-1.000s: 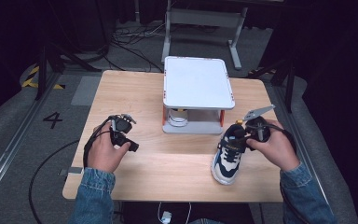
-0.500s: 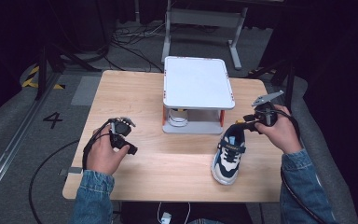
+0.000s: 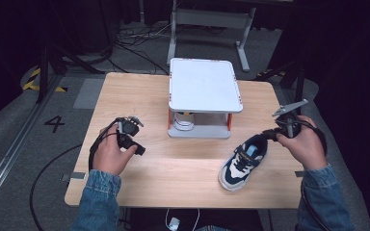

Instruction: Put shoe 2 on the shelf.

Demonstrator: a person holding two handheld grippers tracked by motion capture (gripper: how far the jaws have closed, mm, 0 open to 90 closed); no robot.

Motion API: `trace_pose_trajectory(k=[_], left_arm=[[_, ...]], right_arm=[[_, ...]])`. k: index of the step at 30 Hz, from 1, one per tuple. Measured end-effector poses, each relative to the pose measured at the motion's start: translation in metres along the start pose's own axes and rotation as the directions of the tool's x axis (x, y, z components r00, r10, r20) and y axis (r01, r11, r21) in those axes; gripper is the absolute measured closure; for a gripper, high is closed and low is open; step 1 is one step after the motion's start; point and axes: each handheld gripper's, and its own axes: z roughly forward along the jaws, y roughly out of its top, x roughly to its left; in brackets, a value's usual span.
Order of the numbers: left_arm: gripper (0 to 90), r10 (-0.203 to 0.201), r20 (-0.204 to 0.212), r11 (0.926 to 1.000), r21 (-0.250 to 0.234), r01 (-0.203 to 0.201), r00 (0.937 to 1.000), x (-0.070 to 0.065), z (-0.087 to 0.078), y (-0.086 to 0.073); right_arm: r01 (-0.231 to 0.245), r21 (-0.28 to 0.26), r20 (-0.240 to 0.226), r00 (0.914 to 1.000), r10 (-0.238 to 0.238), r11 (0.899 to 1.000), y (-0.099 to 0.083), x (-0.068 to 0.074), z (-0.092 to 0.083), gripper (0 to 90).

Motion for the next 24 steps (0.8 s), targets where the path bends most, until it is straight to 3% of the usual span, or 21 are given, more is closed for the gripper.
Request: trace_pose_trajectory(k=[3, 6, 8, 11, 12, 14, 15, 16, 18, 20, 22, 24], left_arm=[[24.3, 0.021, 0.009, 0.9998, 0.005, -0.021, 0.9997, -0.005, 0.002, 0.011], [24.2, 0.039, 0.011, 0.9992, -0.001, -0.039, 0.9992, -0.009, 0.002, 0.021], [24.2, 0.046, 0.018, 0.9989, -0.003, -0.046, 0.9988, -0.01, 0.004, 0.025], [24.2, 0.064, 0.021, 0.9979, 0.014, -0.064, 0.9978, -0.012, 0.007, 0.03], [24.2, 0.064, 0.023, 0.9978, 0.014, -0.065, 0.9977, -0.013, 0.008, 0.03], [24.2, 0.069, 0.024, 0.9974, 0.018, -0.07, 0.9973, -0.013, 0.009, 0.03], [24.2, 0.064, 0.024, 0.9978, 0.016, -0.065, 0.9976, -0.012, 0.008, 0.029], [24.2, 0.057, 0.025, 0.9983, 0.014, -0.057, 0.9981, -0.012, 0.008, 0.028], [24.2, 0.051, 0.022, 0.9986, 0.014, -0.052, 0.9984, -0.01, 0.007, 0.025], [24.2, 0.041, 0.017, 0.9991, 0.013, -0.042, 0.999, -0.009, 0.006, 0.022], [24.2, 0.03, 0.016, 0.9995, 0.006, -0.03, 0.9994, -0.007, 0.004, 0.018], [24.2, 0.027, 0.014, 0.9996, 0.01, -0.027, 0.9995, -0.006, 0.003, 0.014]], right_arm=[[-0.04, 0.079, 0.014, 0.9991, 0.039, 0.996, -0.024, 0.0, -0.011, 81.9], [-0.067, 0.158, -0.036, 0.9967, 0.073, 0.985, -0.044, 0.001, -0.022, 84.0], [-0.061, 0.208, -0.073, 0.9942, 0.078, 0.976, -0.054, 0.004, -0.026, 84.2], [-0.05, 0.249, -0.09, 0.9932, 0.074, 0.967, -0.061, 0.006, -0.028, 83.9], [-0.035, 0.256, -0.093, 0.9939, 0.06, 0.966, -0.063, 0.005, -0.028, 79.3], [0.006, 0.21, -0.072, 0.9973, 0.009, 0.978, -0.061, 0.005, -0.028, 59.9], [0.047, 0.192, -0.015, 0.9989, -0.045, 0.98, -0.057, 0.006, -0.026, 50.6], [0.101, 0.186, 0.012, 0.9944, -0.105, 0.977, -0.053, 0.008, -0.022, 43.3], [0.185, 0.201, 0.013, 0.9814, -0.192, 0.962, -0.047, 0.012, -0.011, 41.0], [0.279, 0.222, -0.044, 0.9601, -0.276, 0.934, -0.042, 0.017, 0.01, 39.5], [0.325, 0.239, -0.094, 0.9456, -0.312, 0.915, -0.038, 0.021, 0.028, 41.2], [0.378, 0.25, -0.147, 0.9246, -0.352, 0.891, -0.031, 0.026, 0.046, 48.5]])
